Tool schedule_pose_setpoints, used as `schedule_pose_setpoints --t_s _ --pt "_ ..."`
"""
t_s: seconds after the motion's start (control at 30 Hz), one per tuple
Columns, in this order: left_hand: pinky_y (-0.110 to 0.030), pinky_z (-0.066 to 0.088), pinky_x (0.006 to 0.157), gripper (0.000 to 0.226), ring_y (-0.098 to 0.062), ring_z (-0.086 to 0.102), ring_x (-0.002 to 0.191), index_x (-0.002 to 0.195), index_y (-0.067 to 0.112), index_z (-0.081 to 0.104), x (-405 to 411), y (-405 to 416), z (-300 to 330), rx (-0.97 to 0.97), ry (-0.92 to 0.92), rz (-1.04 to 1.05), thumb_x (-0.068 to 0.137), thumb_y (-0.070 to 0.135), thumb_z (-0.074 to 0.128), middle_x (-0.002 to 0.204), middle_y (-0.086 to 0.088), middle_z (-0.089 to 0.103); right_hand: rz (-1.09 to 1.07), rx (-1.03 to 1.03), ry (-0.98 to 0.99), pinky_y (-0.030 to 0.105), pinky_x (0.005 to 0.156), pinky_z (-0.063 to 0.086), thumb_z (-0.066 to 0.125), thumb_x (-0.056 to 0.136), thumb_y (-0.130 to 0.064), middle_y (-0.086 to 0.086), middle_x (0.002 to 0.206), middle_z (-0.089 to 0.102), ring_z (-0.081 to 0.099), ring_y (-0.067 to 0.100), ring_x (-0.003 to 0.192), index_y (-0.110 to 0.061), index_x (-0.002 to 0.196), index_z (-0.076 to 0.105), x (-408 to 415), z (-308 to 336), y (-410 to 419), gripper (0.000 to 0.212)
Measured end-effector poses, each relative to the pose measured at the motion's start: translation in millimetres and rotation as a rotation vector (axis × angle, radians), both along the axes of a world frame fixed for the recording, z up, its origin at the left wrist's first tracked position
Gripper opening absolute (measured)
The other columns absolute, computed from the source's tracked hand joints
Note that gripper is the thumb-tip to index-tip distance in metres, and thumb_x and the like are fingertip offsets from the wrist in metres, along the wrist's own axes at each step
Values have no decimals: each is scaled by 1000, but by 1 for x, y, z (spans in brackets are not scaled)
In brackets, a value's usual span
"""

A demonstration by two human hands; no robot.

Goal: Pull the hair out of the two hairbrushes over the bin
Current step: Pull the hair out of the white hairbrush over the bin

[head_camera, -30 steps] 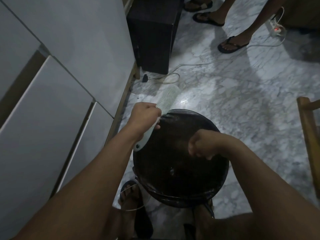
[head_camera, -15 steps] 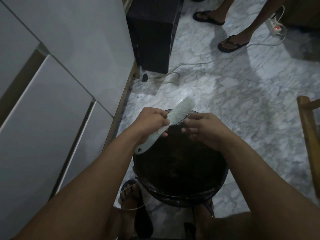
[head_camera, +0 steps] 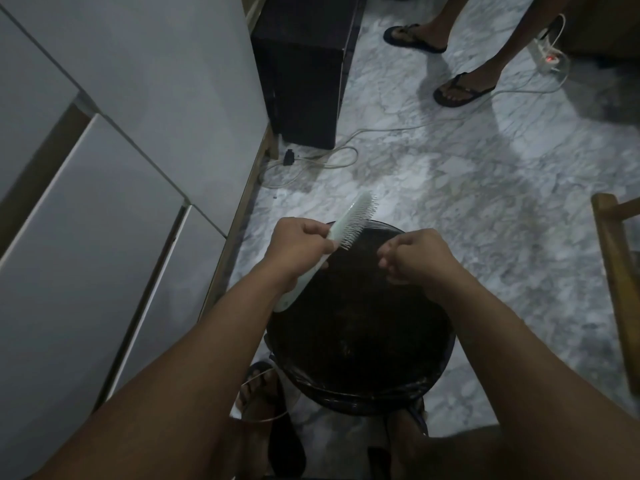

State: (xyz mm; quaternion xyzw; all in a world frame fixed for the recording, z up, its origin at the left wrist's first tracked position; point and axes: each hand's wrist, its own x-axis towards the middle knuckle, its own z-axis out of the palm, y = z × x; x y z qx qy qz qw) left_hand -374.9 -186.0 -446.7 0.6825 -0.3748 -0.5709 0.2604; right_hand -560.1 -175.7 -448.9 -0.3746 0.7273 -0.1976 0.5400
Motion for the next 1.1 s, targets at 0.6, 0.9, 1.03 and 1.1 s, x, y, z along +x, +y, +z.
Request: schedule_pose_setpoints --t_s 0.6,0.9,1.03,1.1 --pt "-27 59 55 8 -16 65 70 78 10 78 9 3 14 92 -101 -362 75 2 78 86 -3 71 116 -487 342 26 73 53 73 81 -13 -1 74 68 64 11 68 -14 83 78 -14 -5 -6 6" --pt "-31 58 52 17 -19 64 54 66 8 71 10 2 13 111 -18 -223 80 -3 70 74 -10 68 -242 -263 1 39 61 61 77 77 -4 14 69 70 70 25 55 -9 72 67 -8 -7 -4 11" --pt "-33 60 57 15 -22 64 62 72 7 67 12 4 11 116 63 -114 84 -2 69 85 -16 66 -328 -110 -262 35 54 61 69 83 -2 18 67 61 65 25 56 5 85 64 -2 4 5 9" --pt "-37 61 63 13 -25 65 70 75 7 66 13 9 11 109 92 -75 84 -2 70 92 -17 65 -240 -58 -313 34 53 61 64 86 2 17 69 60 63 21 53 4 85 63 7 9 16 3"
